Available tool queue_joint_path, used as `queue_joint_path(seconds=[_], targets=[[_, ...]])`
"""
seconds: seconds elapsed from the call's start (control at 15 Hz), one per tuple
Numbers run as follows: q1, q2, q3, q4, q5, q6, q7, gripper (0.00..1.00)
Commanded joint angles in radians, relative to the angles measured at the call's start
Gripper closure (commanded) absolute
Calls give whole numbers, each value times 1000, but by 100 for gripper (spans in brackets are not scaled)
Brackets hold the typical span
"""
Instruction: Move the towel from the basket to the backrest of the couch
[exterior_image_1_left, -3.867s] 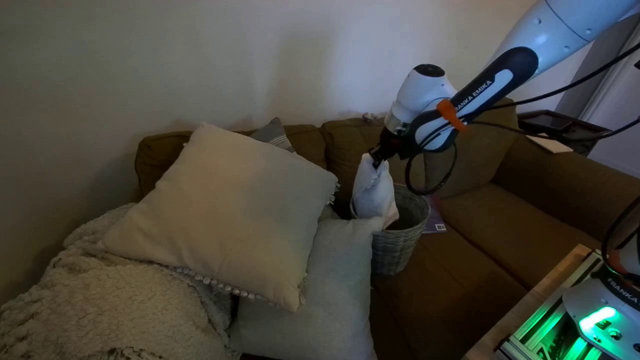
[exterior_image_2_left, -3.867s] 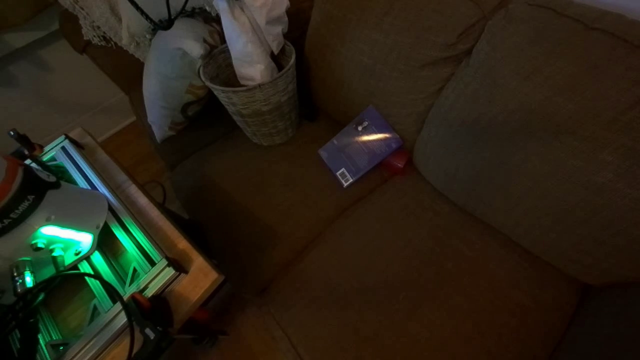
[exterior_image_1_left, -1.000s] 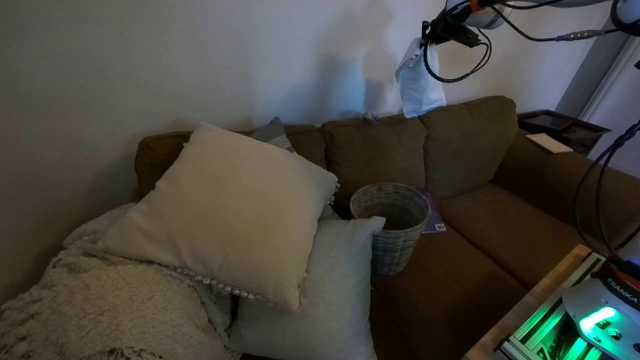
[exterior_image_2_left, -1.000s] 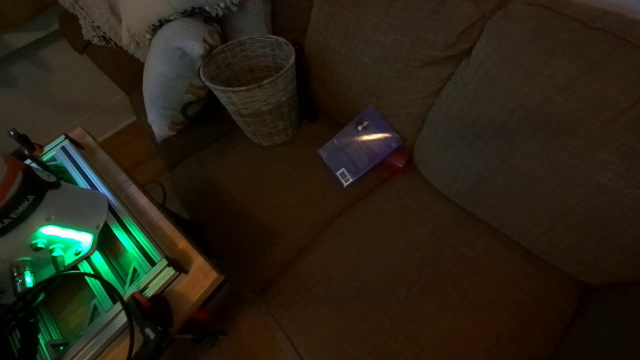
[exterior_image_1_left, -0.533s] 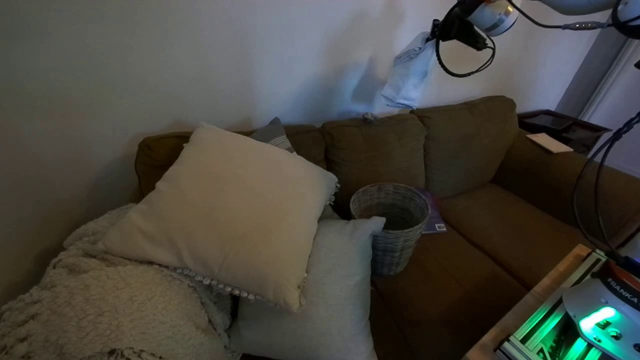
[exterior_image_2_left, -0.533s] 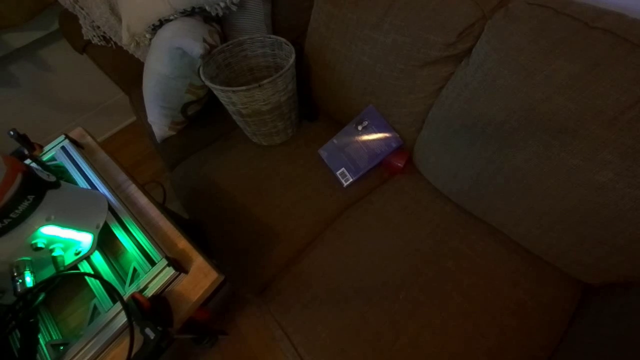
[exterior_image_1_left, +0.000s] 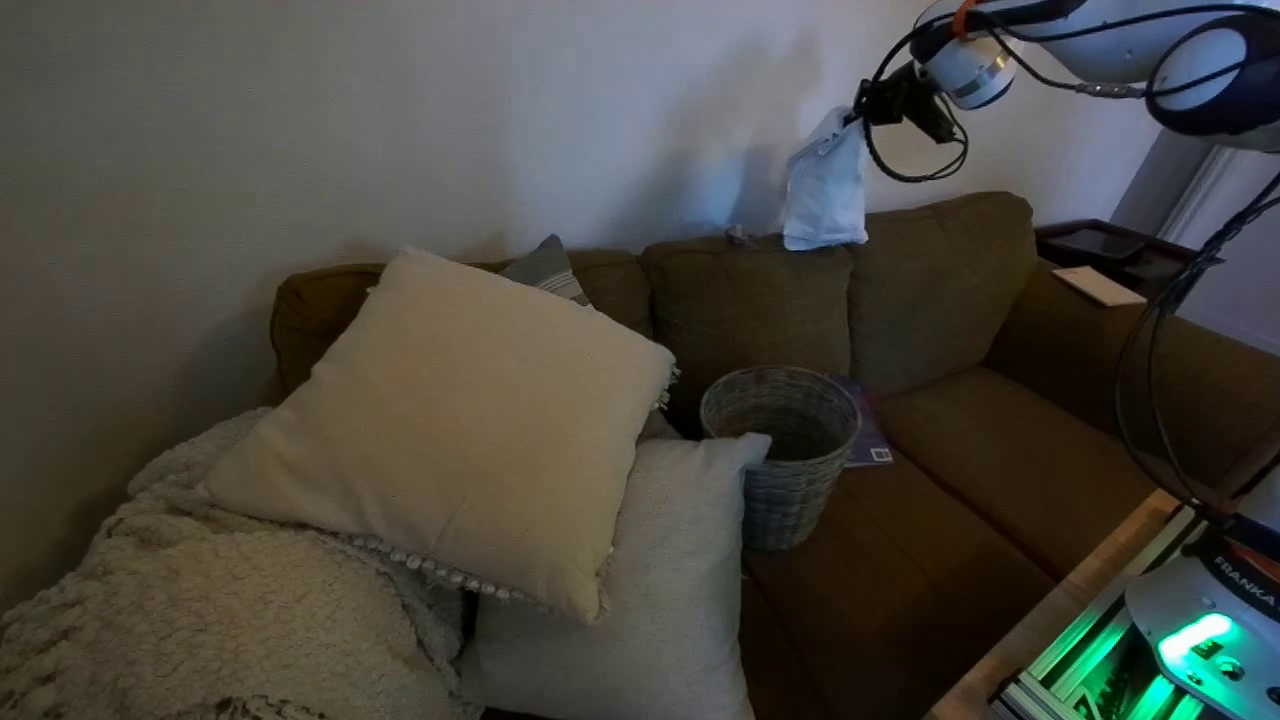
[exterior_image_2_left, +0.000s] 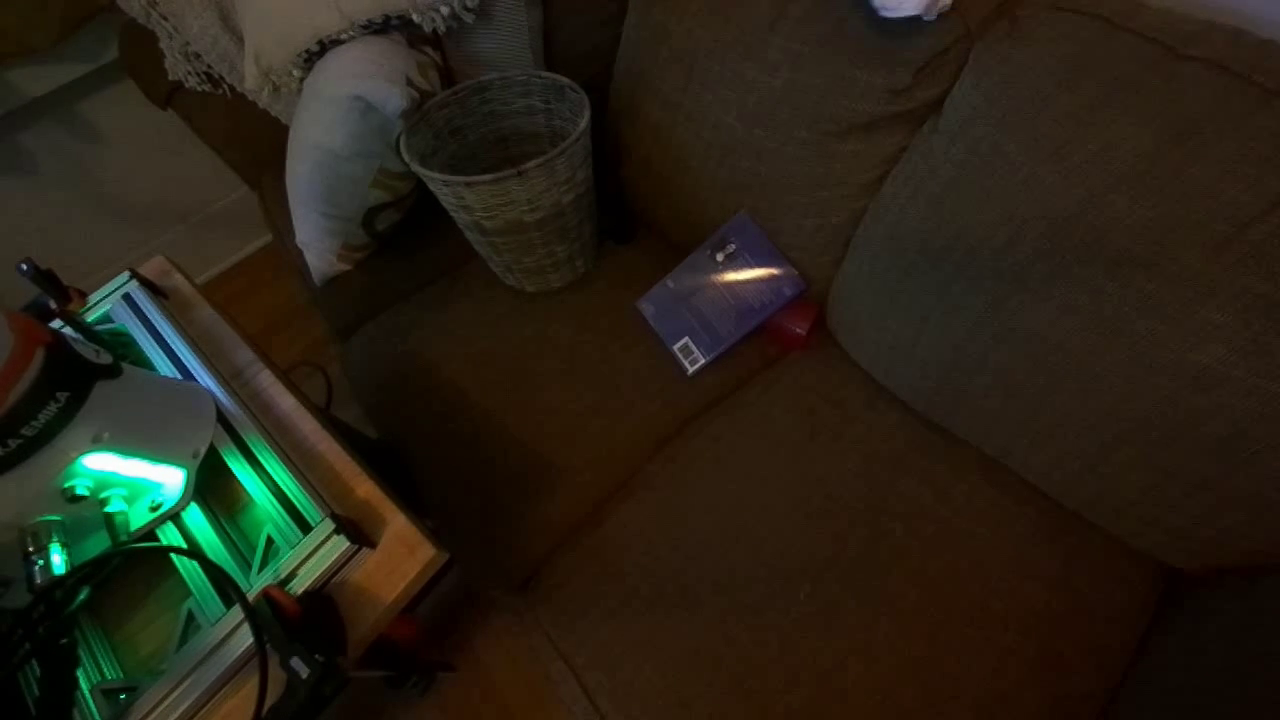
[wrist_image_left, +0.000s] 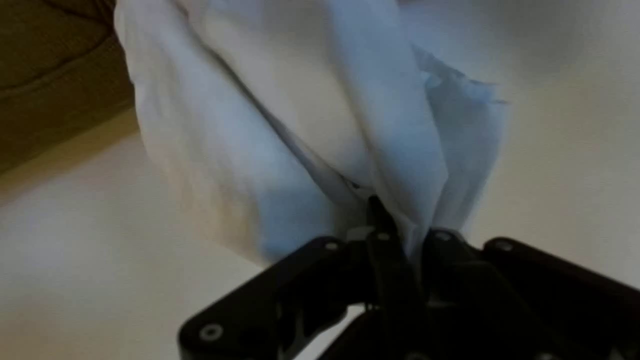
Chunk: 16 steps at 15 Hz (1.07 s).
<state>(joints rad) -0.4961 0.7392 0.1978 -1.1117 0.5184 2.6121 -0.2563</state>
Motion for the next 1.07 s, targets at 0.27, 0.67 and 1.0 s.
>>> queue_joint_path(seconds=[0.27, 0.67, 1.0], targets=[[-4, 267, -16, 334, 4, -309, 122, 66], [92, 311, -125, 454, -147, -564, 285, 23], [165, 155, -222, 471, -332, -817, 292, 0]])
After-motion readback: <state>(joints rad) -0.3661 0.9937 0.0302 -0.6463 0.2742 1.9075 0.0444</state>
